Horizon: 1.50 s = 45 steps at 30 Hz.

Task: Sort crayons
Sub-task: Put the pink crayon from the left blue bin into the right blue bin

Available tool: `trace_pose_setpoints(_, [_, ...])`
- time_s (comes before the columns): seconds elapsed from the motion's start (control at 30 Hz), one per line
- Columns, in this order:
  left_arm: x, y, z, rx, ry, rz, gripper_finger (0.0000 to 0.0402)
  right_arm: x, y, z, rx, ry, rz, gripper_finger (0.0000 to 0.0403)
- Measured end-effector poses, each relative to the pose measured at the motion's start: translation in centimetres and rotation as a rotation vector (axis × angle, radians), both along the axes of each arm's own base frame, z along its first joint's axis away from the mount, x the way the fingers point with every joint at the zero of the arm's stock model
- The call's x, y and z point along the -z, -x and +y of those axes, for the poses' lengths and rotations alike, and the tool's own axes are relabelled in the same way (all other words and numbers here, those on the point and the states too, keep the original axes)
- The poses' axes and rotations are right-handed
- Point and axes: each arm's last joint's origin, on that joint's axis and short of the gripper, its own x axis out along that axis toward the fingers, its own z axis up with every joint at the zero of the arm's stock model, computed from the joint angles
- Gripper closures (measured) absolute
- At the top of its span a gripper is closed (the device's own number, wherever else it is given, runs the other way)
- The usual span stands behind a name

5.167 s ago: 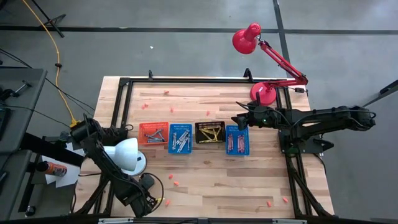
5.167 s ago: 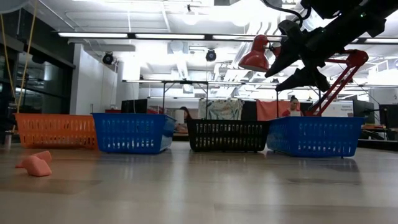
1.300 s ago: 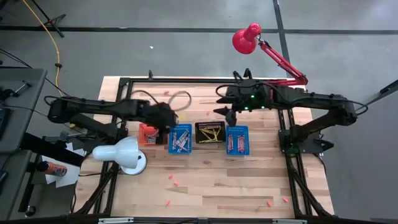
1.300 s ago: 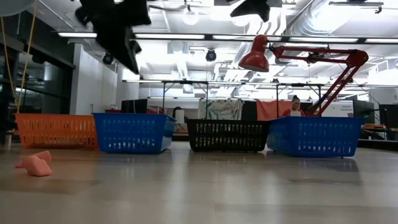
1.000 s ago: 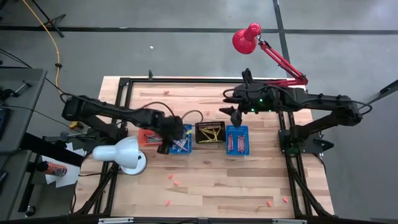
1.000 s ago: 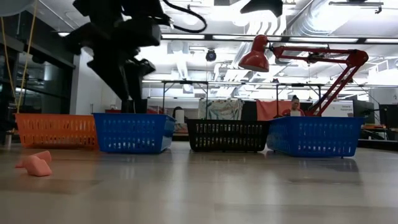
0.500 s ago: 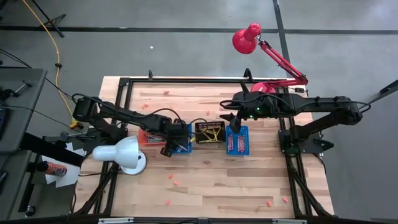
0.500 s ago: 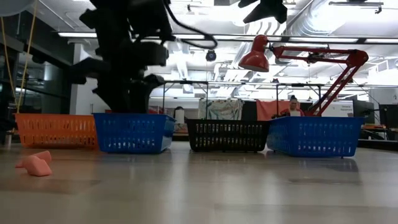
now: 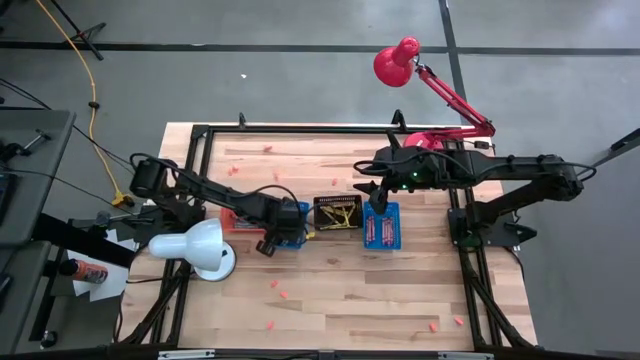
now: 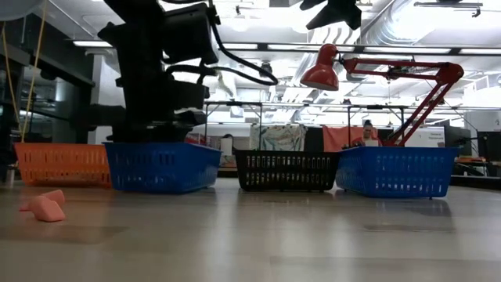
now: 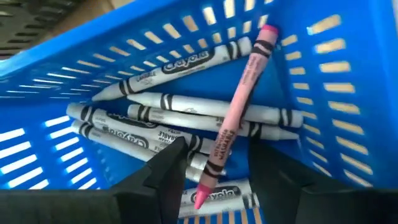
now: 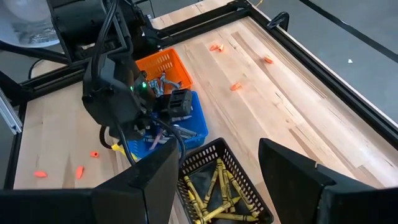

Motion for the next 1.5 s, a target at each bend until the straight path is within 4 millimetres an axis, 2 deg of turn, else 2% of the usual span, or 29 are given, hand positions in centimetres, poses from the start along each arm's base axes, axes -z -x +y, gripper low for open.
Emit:
trace_pose_setpoints(0.17, [0.1,0.0,0.1,-0.007,-0.044,0.0,0.0278,0.0,0.0,0.0,-0.002,0.003,0.001,0.0188])
trace_pose_setpoints(0.4, [0.0,0.0,0.1,-0.013,-0.05,-0.003,0.0387,0.0,0.0,0.0,-0.002,0.003,0.0,0.0188])
trace_pose_setpoints(0.7, [-2.1,0.8,0.7,-0.062,-0.024,-0.04,0.0397,0.0,0.0,-0.1,0.012,0.016,-0.002,0.0188])
trace_pose_setpoints(0.83, [-4.5,1.9,1.5,-0.117,0.013,-0.089,0.0398,-0.1,0.0,-0.1,0.018,0.021,-0.005,0.0188])
trace_pose_setpoints(1.0, [-9.0,4.2,2.8,-0.293,0.084,-0.248,0.04,-0.1,-0.1,-0.1,0.006,0.038,-0.005,0.0188])
trace_pose_setpoints(1.17, [-14.1,6.6,3.9,-0.519,0.223,-0.565,0.0401,-0.3,-0.2,-0.1,-0.006,0.058,-0.028,0.0188])
trace_pose_setpoints(1.33, [-18.7,7.8,4.2,-0.601,0.377,-0.952,0.0401,-1.2,-0.7,0.0,-0.048,0.07,-0.124,0.0188])
trace_pose_setpoints(1.5, [-21.1,7.5,4.3,-0.605,0.433,-1.194,0.0401,-2.4,-2.0,0.1,-0.09,0.059,-0.296,0.0188])
